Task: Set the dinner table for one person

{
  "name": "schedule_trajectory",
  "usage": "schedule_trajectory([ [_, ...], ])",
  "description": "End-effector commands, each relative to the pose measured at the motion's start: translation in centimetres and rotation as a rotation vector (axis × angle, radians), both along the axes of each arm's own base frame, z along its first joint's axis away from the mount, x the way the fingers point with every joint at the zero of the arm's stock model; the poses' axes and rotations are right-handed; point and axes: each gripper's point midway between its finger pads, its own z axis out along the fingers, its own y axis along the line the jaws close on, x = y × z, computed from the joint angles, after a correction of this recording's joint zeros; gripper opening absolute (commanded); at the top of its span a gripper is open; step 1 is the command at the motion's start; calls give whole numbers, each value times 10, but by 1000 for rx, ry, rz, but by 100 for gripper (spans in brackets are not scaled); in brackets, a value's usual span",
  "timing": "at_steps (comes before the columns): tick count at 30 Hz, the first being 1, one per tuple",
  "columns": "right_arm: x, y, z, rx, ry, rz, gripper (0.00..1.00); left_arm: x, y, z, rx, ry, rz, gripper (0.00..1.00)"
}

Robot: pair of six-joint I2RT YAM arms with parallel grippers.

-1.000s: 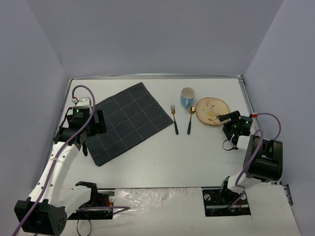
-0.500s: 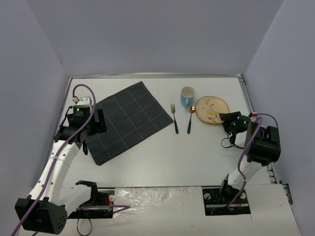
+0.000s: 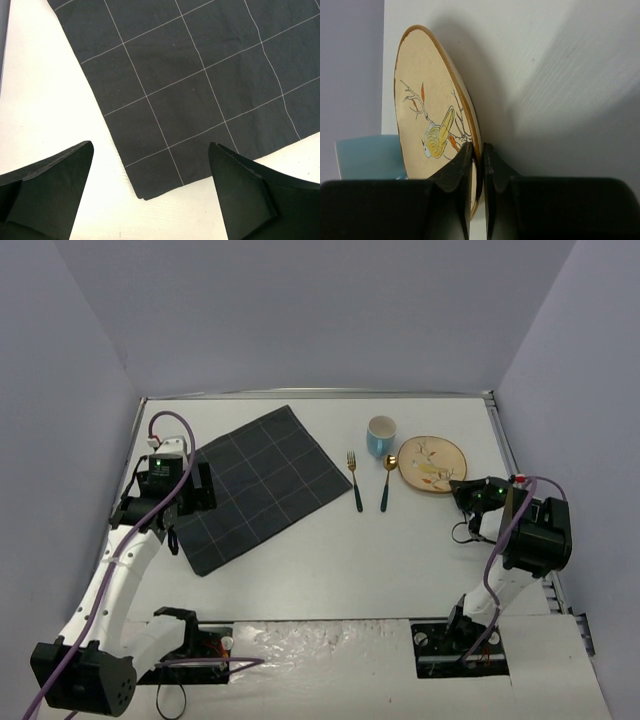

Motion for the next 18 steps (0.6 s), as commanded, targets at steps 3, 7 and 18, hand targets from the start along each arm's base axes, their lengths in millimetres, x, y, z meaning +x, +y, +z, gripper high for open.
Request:
schedule_trajectory([
  [3,2,-23,67,-85,-77,-47,0,13,-3,16,-7,-66,-12,97],
  [7,8,-28,125,-115,-189,-62,0,14,-5,15,-14,-63,-15,97],
  [18,15,0,244,-105,-525,55,0,15,-3,16,-10,-67,-2,97],
])
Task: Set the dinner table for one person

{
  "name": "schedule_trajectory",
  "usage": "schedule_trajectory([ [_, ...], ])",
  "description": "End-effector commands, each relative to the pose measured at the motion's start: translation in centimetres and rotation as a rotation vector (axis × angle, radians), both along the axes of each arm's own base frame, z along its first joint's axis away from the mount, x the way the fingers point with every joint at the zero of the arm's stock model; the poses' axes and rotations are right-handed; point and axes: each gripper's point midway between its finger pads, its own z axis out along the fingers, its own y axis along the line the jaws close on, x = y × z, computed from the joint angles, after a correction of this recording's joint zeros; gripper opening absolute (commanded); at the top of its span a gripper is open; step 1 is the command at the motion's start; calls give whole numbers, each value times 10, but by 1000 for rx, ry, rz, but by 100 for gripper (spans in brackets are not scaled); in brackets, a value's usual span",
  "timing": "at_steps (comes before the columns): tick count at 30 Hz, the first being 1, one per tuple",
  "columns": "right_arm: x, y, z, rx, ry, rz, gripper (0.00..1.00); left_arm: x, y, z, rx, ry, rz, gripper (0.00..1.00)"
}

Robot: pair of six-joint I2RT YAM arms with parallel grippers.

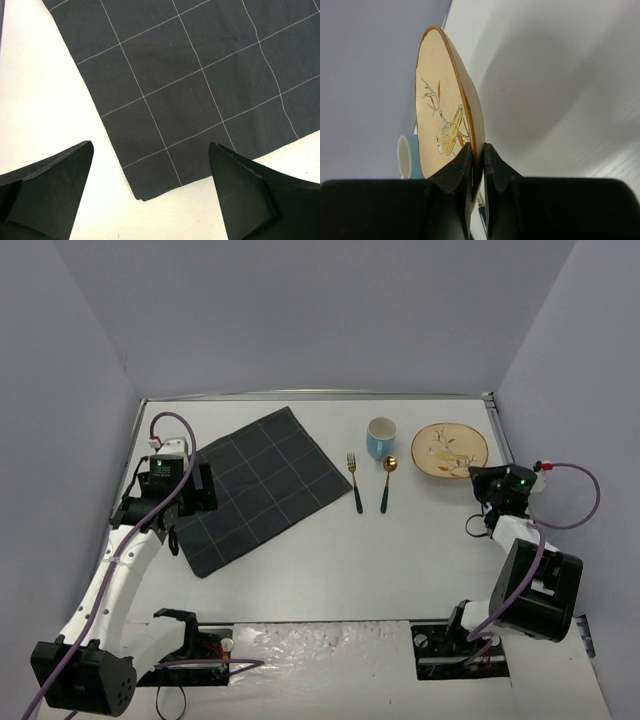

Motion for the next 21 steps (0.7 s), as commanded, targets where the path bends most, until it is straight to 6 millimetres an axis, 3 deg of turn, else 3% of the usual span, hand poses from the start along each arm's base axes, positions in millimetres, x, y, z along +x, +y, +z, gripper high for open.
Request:
schedule_trajectory([
  [1,31,22,152,-42,-466,137,0,13,0,17,-4,-70,7,97],
  [4,38,58,177,-53,-524,258,0,13,1,18,-6,-72,14,97],
  [12,50,207,210,-15,-587,602,0,13,7,20,-8,-83,41,97],
  [16,49,280,212,21,-595,738,0,12,12,22,-1,-87,59,97],
  [21,49,362,195,62,-577,882,0,10,17,24,8,-96,82,97],
])
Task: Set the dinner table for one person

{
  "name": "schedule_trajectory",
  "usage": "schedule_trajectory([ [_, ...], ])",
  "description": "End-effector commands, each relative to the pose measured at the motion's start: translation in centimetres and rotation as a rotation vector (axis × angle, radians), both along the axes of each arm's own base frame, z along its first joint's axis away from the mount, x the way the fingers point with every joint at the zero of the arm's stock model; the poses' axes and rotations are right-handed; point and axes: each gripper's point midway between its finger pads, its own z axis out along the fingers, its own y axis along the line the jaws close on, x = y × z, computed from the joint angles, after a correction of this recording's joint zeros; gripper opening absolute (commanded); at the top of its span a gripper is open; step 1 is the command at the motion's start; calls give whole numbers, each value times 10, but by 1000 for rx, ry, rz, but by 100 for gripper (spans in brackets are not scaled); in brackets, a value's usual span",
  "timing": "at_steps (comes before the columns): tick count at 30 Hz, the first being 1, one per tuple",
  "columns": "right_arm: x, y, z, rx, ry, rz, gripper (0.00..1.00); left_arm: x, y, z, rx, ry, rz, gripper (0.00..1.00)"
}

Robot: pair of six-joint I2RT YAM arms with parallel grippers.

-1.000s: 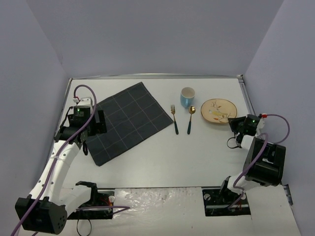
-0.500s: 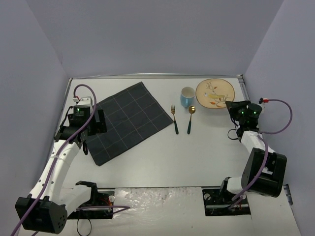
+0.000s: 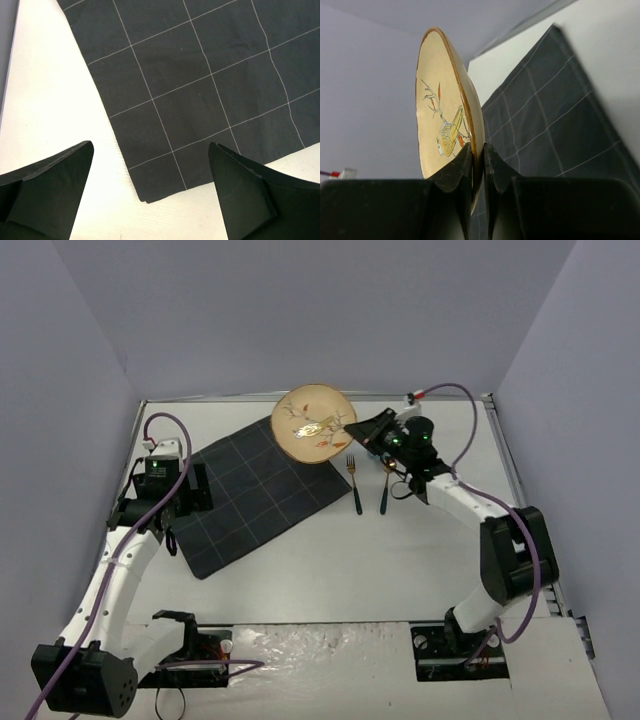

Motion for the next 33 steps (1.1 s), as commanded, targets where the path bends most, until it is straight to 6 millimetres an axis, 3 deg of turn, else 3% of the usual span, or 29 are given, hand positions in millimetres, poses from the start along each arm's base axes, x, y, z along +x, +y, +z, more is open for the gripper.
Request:
schedule_trajectory([
  [1,5,63,74,112,-240,116,0,8,8,23,5,-90,48,97],
  [3,5,85,66,108,-230,154,0,8,9,24,7,-93,54,97],
  [5,2,119,43,94,-200,213,0,7,11,24,9,-92,60,97],
  [12,0,173,4,85,-170,303,0,6,12,25,10,-98,66,97],
  [18,-2,192,-25,93,-144,342,0,6,11,24,6,-96,65,97],
  [33,0,212,-58,134,-92,376,0,6,11,24,4,-93,62,97],
])
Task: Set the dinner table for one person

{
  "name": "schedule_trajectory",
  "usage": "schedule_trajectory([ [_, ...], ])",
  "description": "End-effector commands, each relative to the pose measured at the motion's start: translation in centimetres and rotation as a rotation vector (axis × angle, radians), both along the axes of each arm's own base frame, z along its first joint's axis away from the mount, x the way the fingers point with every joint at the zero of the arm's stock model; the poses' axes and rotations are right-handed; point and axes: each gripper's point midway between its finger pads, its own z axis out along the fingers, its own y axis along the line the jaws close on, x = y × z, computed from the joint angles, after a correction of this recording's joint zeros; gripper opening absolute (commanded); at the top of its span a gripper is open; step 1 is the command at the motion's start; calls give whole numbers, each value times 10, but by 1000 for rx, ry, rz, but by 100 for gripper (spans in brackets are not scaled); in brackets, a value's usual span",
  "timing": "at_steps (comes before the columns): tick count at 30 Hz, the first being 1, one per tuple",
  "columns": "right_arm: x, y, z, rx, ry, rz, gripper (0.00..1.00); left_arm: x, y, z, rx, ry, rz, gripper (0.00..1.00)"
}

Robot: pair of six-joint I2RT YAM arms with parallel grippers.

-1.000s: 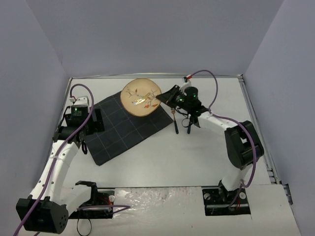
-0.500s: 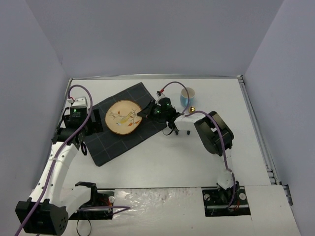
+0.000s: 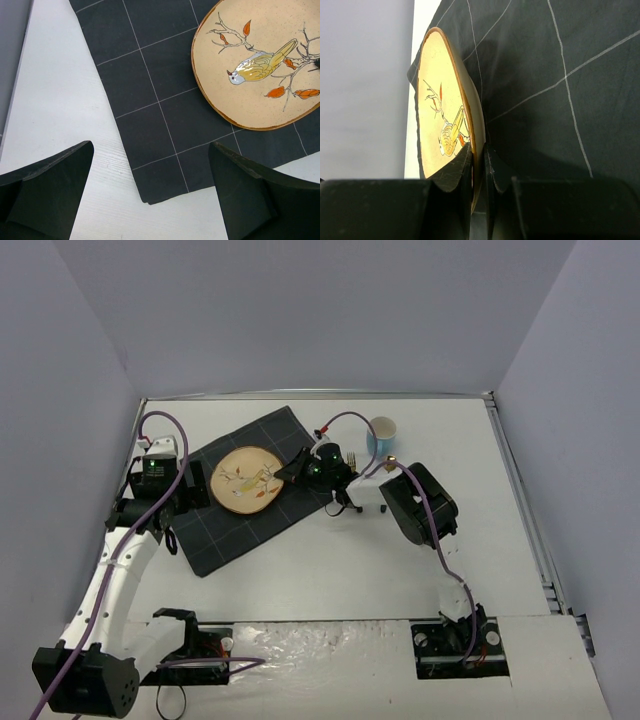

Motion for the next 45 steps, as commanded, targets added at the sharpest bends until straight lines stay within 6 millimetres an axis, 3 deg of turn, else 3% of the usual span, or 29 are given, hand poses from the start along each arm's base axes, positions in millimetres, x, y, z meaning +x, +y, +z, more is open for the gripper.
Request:
schedule_trajectory([
  [1,13,26,118,274,-235,41,0,8,2,19,-4,-74,17,97],
  [16,6,22,70,198,-111,30,0,8,2,18,-7,-72,16,97],
  [21,7,13,60,106,-120,14,25,8,2,18,-6,-73,15,97],
  [25,10,-3,50,-19,-140,-11,53,7,2,18,-6,-73,15,97],
  [29,16,-21,58,-132,-193,-37,62,7,2,18,-5,-73,16,97],
  [32,21,-48,64,-305,-240,-85,65,7,2,18,-8,-72,15,97],
  [35,29,-82,99,-473,-353,-165,67,8,2,18,-10,-71,14,97],
  [40,37,-158,130,-760,-443,-309,76,8,1,17,-12,-70,14,97],
  [45,42,-229,132,-886,-417,-418,78,9,1,16,-15,-64,14,97],
])
